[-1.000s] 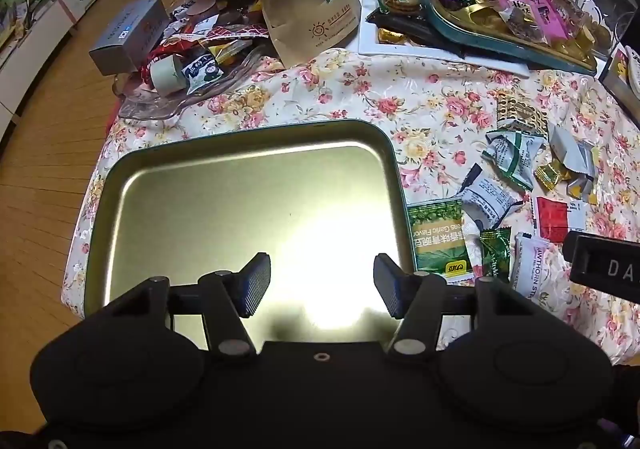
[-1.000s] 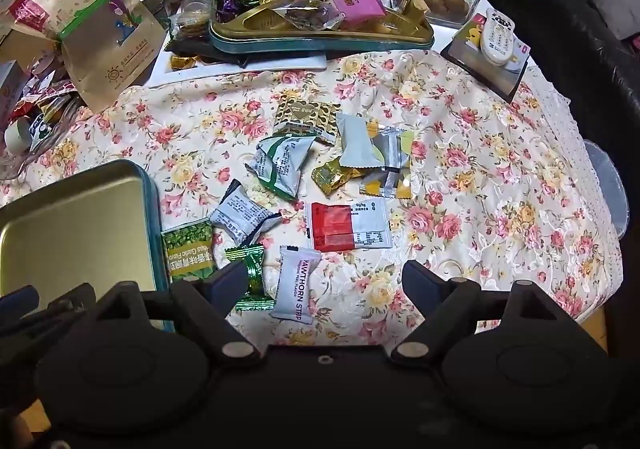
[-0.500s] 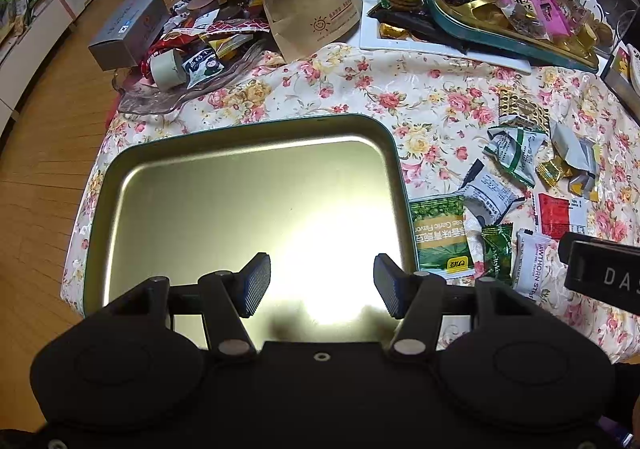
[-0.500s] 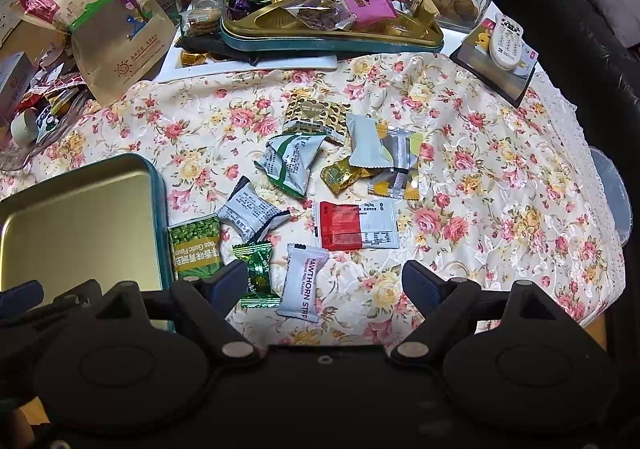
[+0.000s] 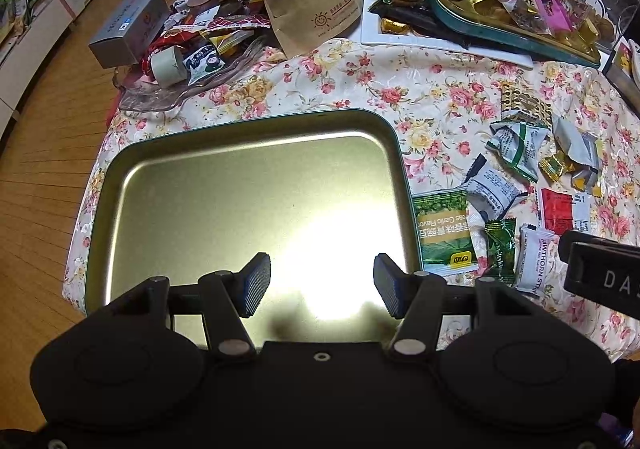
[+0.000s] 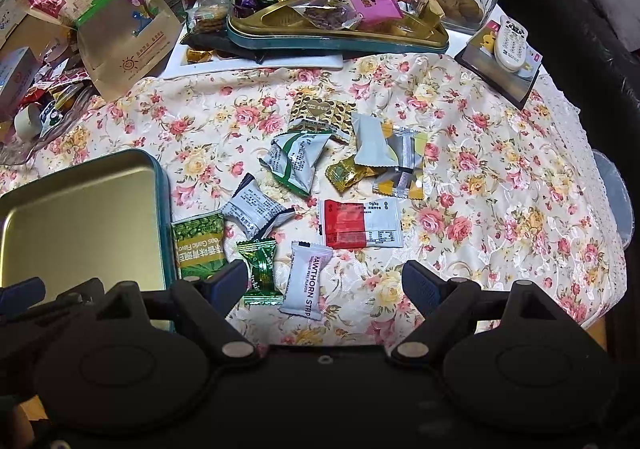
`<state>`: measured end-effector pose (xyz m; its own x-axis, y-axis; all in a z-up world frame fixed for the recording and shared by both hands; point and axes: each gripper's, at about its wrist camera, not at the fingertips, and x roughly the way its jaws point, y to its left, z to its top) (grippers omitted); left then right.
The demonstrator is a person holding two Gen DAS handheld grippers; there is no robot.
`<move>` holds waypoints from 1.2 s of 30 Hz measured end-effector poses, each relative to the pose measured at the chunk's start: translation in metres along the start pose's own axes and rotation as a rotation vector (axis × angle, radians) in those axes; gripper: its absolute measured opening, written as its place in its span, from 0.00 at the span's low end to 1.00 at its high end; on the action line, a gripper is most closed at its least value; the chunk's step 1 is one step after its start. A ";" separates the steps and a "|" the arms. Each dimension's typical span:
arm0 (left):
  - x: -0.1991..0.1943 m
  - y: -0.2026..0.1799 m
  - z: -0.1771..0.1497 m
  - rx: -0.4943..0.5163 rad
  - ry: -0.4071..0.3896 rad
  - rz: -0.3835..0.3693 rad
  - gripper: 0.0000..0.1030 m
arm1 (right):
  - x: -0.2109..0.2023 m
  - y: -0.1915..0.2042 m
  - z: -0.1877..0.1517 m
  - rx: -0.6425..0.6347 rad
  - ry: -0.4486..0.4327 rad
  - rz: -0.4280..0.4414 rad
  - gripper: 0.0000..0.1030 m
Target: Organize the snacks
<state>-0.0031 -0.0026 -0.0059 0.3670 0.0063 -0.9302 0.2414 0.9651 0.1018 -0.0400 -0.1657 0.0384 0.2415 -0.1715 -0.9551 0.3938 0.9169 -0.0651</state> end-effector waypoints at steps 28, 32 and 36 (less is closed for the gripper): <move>0.009 0.000 -0.003 -0.017 0.050 -0.001 0.60 | 0.006 0.007 -0.008 -0.026 0.075 0.085 0.76; 0.012 0.004 -0.004 -0.038 0.073 0.004 0.60 | 0.012 0.010 -0.010 -0.036 0.110 0.101 0.76; 0.015 0.009 -0.005 -0.059 0.091 0.000 0.60 | 0.018 0.015 -0.013 -0.066 0.088 0.068 0.76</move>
<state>0.0002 0.0075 -0.0211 0.2827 0.0271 -0.9588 0.1869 0.9789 0.0828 -0.0415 -0.1504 0.0169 0.1856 -0.0785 -0.9795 0.3189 0.9477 -0.0155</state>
